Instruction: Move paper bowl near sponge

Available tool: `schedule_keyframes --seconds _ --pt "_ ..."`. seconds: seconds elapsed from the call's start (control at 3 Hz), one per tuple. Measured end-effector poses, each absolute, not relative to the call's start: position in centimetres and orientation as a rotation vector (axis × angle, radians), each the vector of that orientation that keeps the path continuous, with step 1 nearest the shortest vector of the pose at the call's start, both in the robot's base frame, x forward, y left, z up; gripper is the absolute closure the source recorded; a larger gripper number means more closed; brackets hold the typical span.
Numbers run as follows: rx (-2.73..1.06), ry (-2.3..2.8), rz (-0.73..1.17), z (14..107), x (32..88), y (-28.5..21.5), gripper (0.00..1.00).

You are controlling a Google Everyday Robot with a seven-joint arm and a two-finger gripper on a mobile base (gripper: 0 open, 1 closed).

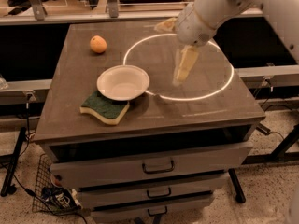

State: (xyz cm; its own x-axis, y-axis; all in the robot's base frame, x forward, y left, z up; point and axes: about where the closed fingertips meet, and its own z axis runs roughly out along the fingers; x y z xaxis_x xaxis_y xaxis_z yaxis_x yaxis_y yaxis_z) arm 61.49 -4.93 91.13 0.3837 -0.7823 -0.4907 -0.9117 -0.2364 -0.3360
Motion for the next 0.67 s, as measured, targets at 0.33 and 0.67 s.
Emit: schedule_keyframes --seconds 0.33,0.67 --pt "-1.901 1.564 0.224 96.3 63.4 -9.4 0.0" --pt "-1.688 1.671 0.135 100.9 63.8 -13.7 0.0"
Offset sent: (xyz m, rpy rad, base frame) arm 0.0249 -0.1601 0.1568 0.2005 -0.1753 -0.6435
